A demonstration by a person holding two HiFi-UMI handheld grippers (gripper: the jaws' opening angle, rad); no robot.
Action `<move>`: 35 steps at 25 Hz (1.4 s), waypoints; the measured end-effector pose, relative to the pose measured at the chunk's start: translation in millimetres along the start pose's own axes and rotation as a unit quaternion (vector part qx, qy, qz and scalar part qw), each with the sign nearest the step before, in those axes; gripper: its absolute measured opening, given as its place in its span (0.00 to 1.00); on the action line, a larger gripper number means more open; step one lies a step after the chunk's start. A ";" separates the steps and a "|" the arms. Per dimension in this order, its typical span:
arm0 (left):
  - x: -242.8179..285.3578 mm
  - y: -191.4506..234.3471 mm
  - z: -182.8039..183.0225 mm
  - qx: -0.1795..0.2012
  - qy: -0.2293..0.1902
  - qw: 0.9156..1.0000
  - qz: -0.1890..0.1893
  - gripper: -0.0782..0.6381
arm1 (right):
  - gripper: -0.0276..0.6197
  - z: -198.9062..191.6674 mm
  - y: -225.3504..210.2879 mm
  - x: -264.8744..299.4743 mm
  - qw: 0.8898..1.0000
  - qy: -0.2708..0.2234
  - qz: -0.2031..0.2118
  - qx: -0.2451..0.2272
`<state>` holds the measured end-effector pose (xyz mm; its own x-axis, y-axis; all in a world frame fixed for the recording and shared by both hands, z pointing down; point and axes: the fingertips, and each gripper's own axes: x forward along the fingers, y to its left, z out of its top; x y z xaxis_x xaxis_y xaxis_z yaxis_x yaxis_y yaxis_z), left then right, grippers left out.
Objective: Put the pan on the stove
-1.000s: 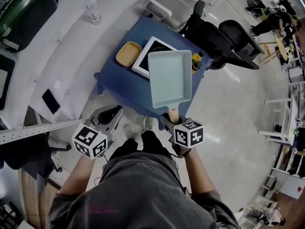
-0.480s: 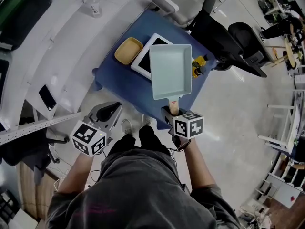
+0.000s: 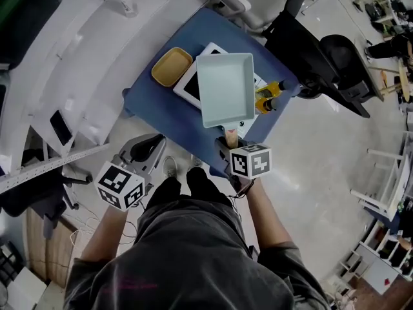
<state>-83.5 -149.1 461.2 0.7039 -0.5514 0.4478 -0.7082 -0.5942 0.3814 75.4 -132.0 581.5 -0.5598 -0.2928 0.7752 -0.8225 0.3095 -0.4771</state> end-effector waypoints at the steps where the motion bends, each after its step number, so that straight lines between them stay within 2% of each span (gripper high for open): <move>1: 3.3 -0.2 -0.4 -0.002 0.001 1.000 0.003 0.14 | 0.11 1.7 -4.1 2.5 1.000 0.003 0.001 0.000; 14: 42.0 8.4 -9.2 -0.030 0.022 0.999 0.027 0.14 | 0.11 11.1 -54.4 32.9 0.999 0.042 0.001 0.010; 35: 78.5 18.0 -13.4 -0.052 0.041 0.997 0.036 0.14 | 0.11 13.4 -89.9 63.4 0.996 0.083 0.000 0.024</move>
<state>-41.7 -195.2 514.1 0.6477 -0.5377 0.5398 -0.7611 -0.4889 0.4262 112.4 -190.5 668.0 -0.5393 -0.1381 0.8307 -0.8282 0.2656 -0.4935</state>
